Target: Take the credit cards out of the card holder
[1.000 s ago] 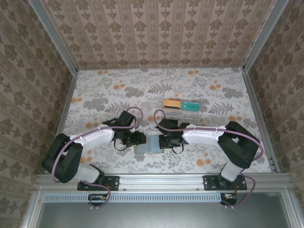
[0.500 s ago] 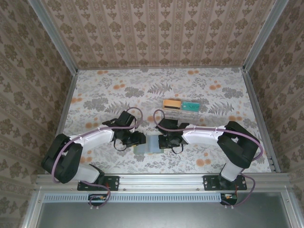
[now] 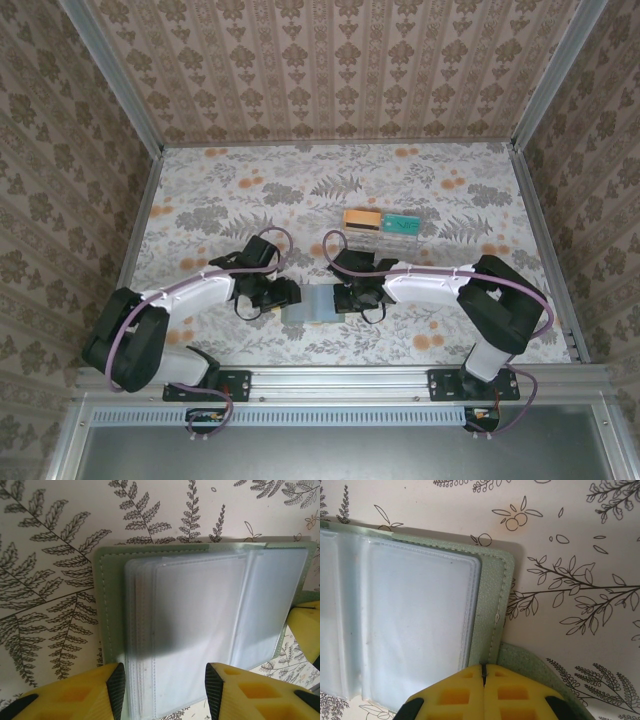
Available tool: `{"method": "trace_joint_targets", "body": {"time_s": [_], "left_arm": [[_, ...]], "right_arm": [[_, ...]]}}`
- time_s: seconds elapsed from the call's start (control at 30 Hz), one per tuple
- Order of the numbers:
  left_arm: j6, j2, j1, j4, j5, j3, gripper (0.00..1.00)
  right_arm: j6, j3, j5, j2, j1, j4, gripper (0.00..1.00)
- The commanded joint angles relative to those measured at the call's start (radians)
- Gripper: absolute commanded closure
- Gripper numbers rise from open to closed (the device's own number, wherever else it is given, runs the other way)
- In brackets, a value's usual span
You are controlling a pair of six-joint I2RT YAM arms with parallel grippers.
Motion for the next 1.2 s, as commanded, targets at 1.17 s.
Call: {"method": "trace_joint_targets", "body": {"time_s": [1.17], "left_arm": [[-0.021,0.030,-0.023,0.136,0.139,-0.005,0.45]], "right_arm": [[0.021,0.004,-0.023,0.044,0.017,-0.019,1.00]]}}
